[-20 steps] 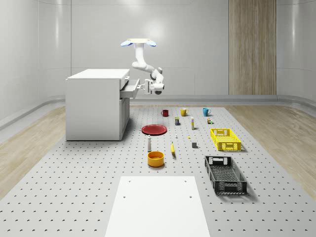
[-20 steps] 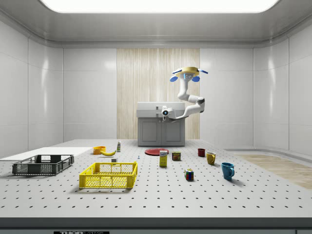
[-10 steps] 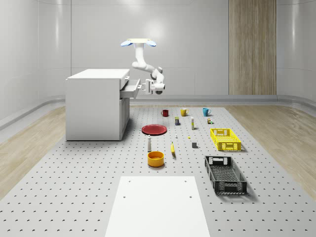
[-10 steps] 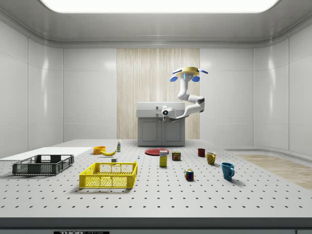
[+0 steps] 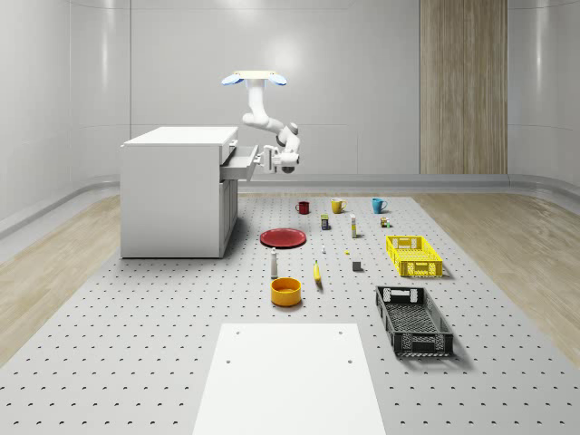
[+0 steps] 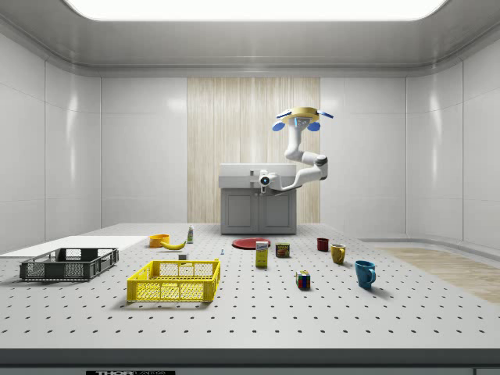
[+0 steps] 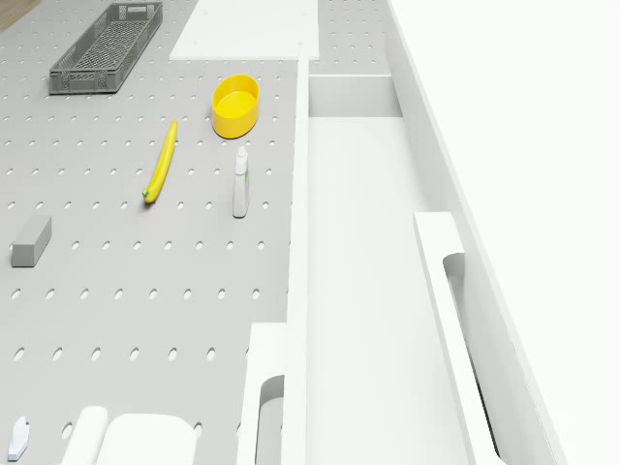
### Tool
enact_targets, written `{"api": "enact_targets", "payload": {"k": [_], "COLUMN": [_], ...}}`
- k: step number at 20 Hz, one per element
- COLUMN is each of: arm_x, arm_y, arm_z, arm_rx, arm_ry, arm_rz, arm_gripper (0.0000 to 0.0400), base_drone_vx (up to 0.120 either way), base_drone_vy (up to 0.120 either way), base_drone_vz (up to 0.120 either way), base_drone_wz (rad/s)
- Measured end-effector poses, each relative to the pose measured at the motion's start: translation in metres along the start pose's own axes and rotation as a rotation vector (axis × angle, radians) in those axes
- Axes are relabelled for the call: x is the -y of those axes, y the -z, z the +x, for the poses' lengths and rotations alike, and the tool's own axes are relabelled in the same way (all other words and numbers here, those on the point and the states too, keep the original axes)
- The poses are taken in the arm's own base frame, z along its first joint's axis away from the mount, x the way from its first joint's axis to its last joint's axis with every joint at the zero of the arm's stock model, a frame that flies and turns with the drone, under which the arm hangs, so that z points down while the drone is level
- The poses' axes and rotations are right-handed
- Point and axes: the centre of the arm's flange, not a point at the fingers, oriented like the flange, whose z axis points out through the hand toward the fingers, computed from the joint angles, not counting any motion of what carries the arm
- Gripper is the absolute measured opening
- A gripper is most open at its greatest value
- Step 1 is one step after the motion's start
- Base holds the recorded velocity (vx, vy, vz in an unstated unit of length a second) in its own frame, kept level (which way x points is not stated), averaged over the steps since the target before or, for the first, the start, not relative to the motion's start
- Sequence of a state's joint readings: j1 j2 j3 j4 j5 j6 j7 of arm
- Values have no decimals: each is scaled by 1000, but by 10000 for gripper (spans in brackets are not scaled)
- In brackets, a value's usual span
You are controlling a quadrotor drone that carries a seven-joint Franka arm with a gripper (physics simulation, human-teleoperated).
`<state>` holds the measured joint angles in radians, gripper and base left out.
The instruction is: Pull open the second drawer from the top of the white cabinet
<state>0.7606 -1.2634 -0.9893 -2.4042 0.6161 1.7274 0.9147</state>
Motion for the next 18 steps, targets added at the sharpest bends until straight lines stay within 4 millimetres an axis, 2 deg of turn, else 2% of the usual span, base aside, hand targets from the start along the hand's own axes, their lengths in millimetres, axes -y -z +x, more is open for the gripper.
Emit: {"api": "enact_targets", "payload": {"k": [1,4,18], "arm_x": [0,0,-1], "arm_y": [1,5,53], "arm_z": [0,0,1], "arm_rx": [0,-4,-8], "arm_ry": [0,1,0], "arm_rz": [0,-4,-8], "arm_gripper": [166,158,147], "base_drone_vx": [0,0,0], "base_drone_vy": [0,0,0], "base_drone_vz": [0,0,0], "base_drone_wz": [0,0,0]}}
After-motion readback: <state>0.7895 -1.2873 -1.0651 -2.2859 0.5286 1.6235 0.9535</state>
